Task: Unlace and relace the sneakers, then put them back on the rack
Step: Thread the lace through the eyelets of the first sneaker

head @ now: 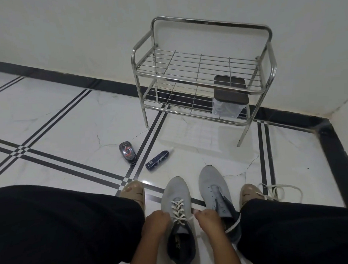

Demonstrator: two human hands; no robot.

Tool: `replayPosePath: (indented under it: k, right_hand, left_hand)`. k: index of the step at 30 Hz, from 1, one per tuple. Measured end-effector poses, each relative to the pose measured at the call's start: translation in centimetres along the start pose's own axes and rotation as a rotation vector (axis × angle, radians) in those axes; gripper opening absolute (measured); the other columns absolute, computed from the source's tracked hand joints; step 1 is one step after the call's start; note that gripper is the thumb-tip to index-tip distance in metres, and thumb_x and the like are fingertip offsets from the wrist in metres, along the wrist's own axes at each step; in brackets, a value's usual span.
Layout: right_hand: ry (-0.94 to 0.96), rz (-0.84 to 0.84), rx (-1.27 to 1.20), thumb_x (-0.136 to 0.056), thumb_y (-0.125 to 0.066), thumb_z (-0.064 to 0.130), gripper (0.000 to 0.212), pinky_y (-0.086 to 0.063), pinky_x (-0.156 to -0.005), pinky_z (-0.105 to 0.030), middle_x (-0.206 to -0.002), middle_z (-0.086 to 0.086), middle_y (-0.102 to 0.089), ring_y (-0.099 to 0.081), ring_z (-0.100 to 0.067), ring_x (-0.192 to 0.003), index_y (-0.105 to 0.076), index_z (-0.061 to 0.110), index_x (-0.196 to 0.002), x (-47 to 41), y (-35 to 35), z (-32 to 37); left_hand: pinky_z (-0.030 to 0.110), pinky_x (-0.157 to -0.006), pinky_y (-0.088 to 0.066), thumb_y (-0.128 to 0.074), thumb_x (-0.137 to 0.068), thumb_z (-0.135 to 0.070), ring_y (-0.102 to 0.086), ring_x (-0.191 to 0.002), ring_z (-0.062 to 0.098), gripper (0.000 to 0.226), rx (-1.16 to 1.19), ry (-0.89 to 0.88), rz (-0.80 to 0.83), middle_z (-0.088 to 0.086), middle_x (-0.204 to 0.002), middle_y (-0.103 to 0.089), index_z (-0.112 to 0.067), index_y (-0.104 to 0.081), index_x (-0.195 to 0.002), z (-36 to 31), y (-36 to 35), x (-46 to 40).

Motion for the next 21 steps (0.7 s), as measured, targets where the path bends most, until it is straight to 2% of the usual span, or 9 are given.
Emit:
replayPosePath:
  k: [2, 4, 7, 10, 13, 15, 17, 19, 21]
  right_hand:
    - [-0.07, 0.076, -0.414, -0.098, -0.047, 0.029, 0.043, -0.051, -0.07, -0.029, -0.08, -0.015, -0.069, -0.062, -0.026, -0.076, -0.059, 0.007, -0.064, 0.2, -0.7, 0.5]
    - [-0.156, 0.168, -0.801, -0.101, -0.042, 0.029, 0.05, -0.055, -0.086, -0.044, -0.09, -0.028, -0.07, -0.067, -0.035, -0.082, -0.066, -0.008, -0.076, 0.4, -2.2, 1.0]
    - [-0.219, 0.225, -0.912, -0.1, -0.04, 0.039, 0.059, -0.055, -0.086, -0.049, -0.093, -0.029, -0.07, -0.068, -0.041, -0.088, -0.064, -0.014, -0.103, 0.9, -3.8, 1.6]
    - [-0.214, 0.128, -0.876, -0.098, -0.046, 0.024, 0.042, -0.055, -0.071, -0.041, -0.07, -0.021, -0.065, -0.062, -0.031, -0.065, -0.064, -0.012, -0.085, 1.3, -3.8, 1.7]
    - [-0.22, 0.085, -0.843, -0.094, -0.048, 0.009, 0.028, -0.04, -0.053, -0.025, -0.055, -0.011, -0.053, -0.047, -0.02, -0.051, -0.057, 0.003, -0.067, 1.2, -4.1, 1.8]
    - [-0.207, 0.054, -0.876, -0.096, -0.048, 0.013, 0.035, -0.033, -0.044, -0.02, -0.047, -0.005, -0.045, -0.038, -0.016, -0.04, -0.049, 0.009, -0.061, 1.3, -4.0, 1.8]
    - [-0.268, 0.033, -1.064, -0.1, -0.045, 0.019, 0.04, -0.026, -0.035, -0.016, -0.04, 0.002, -0.039, -0.031, -0.01, -0.029, -0.043, 0.013, -0.061, 0.4, -4.5, 0.8]
    - [-0.288, 0.028, -1.129, -0.101, -0.044, 0.018, 0.038, -0.025, -0.033, -0.014, -0.04, 0.003, -0.039, -0.03, -0.008, -0.028, -0.042, 0.014, -0.063, 0.2, -4.5, -0.1]
    - [-0.246, 0.02, -1.048, -0.099, -0.048, 0.014, 0.034, -0.028, -0.038, -0.018, -0.042, 0.001, -0.042, -0.033, -0.01, -0.034, -0.05, 0.011, -0.066, -0.2, -4.6, -0.8]
  left_hand:
    - [0.024, -0.075, -0.039, -0.047, -0.096, -0.018, -0.061, -0.106, 0.03, 0.029, 0.369, 0.04, 0.026, 0.019, -0.119, -0.063, 0.0, -0.064, -0.113, -0.5, -0.2, -0.3]
    - [0.022, -0.069, -0.044, -0.046, -0.095, -0.011, -0.064, -0.08, 0.024, 0.022, 0.789, 0.078, 0.078, 0.023, -0.1, -0.067, 0.0, -0.064, -0.098, -1.0, -1.0, 0.1]
    - [0.018, -0.054, -0.047, -0.036, -0.097, -0.005, -0.056, -0.059, 0.017, 0.025, 1.142, 0.156, 0.137, 0.01, -0.069, -0.057, -0.002, -0.051, -0.078, -1.2, -1.9, 1.0]
    - [0.024, -0.06, -0.048, -0.037, -0.098, -0.008, -0.052, -0.056, 0.022, 0.037, 1.175, 0.245, 0.099, 0.009, -0.055, -0.053, -0.001, -0.051, -0.065, -0.8, -2.5, 0.1]
    - [0.034, -0.067, -0.045, -0.04, -0.097, -0.015, -0.05, -0.055, 0.027, 0.038, 1.163, 0.298, 0.09, 0.013, -0.052, -0.052, 0.003, -0.049, -0.065, -0.7, -2.8, -0.5]
    - [0.029, -0.057, -0.043, -0.04, -0.098, -0.013, -0.046, -0.046, 0.021, 0.035, 1.233, 0.274, 0.029, 0.007, -0.047, -0.047, -0.006, -0.045, -0.064, -0.6, -2.5, -0.2]
    - [0.023, -0.046, -0.039, -0.039, -0.099, -0.011, -0.04, -0.035, 0.012, 0.036, 1.371, 0.286, -0.019, 0.0, -0.041, -0.041, -0.012, -0.039, -0.062, 0.1, -2.1, -0.1]
    - [0.022, -0.045, -0.038, -0.042, -0.099, -0.012, -0.039, -0.036, 0.011, 0.035, 1.371, 0.281, -0.038, 0.0, -0.042, -0.041, -0.012, -0.04, -0.064, 1.0, -2.1, -0.1]
    - [0.026, -0.053, -0.045, -0.049, -0.097, -0.016, -0.047, -0.046, 0.018, 0.029, 1.189, 0.224, -0.027, 0.007, -0.054, -0.05, -0.006, -0.052, -0.07, 1.3, -2.5, 0.0]
Point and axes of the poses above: each hand's wrist, its own x-axis away from the middle knuckle, its own y-axis out of the back of the hand, z = x × y, the point moved 4 cm from there along -x, towards the middle knuckle
